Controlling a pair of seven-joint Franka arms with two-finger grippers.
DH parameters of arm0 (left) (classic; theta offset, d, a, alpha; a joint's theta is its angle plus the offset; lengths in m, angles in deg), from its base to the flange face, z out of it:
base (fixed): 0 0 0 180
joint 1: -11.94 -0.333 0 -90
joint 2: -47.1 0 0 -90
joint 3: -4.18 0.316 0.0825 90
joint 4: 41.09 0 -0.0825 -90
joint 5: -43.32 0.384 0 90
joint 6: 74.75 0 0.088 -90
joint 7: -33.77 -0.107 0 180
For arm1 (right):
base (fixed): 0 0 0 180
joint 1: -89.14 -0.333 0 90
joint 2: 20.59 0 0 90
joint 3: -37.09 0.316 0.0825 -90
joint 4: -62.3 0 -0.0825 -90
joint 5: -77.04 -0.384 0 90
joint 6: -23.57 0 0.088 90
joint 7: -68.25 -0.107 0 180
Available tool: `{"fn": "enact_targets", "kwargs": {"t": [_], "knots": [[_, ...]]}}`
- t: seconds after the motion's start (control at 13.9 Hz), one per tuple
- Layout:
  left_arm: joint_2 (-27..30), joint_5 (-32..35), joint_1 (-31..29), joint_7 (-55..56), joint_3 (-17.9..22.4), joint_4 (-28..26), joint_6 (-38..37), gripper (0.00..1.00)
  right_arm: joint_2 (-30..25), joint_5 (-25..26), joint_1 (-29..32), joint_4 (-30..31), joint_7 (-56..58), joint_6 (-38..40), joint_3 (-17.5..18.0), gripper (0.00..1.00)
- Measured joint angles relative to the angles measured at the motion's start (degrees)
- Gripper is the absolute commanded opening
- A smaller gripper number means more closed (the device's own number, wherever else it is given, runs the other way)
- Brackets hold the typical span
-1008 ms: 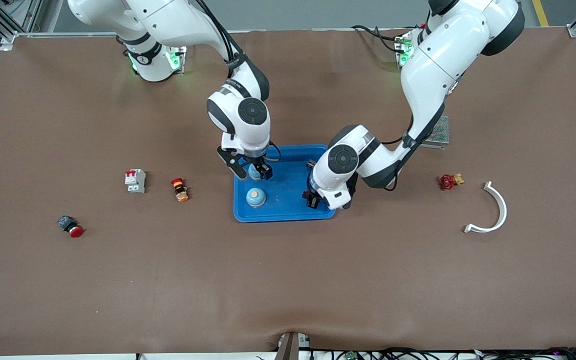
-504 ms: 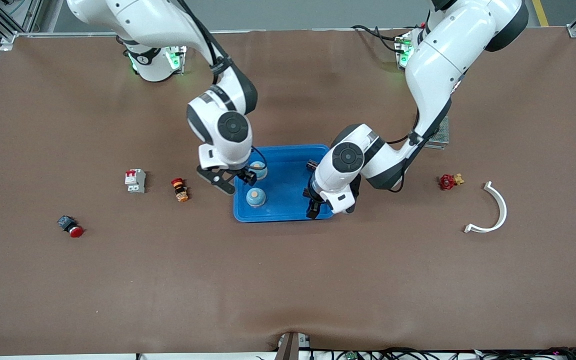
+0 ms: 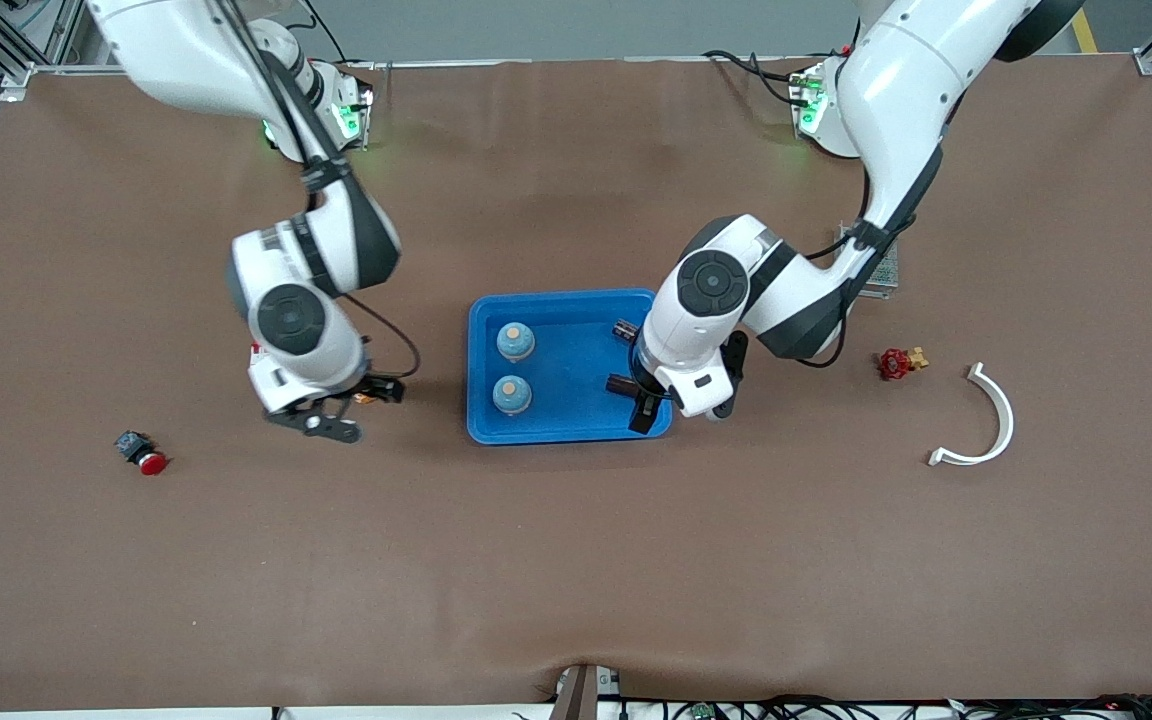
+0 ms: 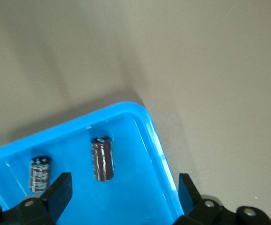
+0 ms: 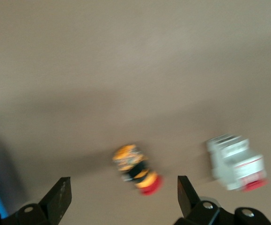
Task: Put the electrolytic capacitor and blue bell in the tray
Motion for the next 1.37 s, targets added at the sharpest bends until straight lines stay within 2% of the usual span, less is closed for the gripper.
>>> {"fn": "enact_targets", "kwargs": {"t": [0.22,0.43,0.72,1.01,1.37], "knots": [[4.0,0.0,-1.7,-4.7,0.0,0.0,-4.2,1.00,-3.6,0.0,5.4,-3.3,12.9,7.0,0.0,1.00],[7.0,0.0,-3.4,-10.0,0.1,0.0,-7.5,1.00,-7.1,0.0,8.8,-5.0,20.6,9.4,0.0,1.00],[10.7,0.0,-5.8,-19.2,0.1,0.0,-12.3,1.00,-9.6,0.0,12.0,-7.2,24.9,13.1,0.0,1.00],[14.1,0.0,-8.3,-28.1,0.1,-0.1,-16.6,1.00,-10.4,0.0,14.5,-14.3,29.7,22.0,0.1,1.00],[17.4,0.0,-11.8,-39.1,0.1,-0.2,-21.6,1.00,-13.2,-0.1,18.2,-19.0,33.8,25.8,0.1,1.00]]}}
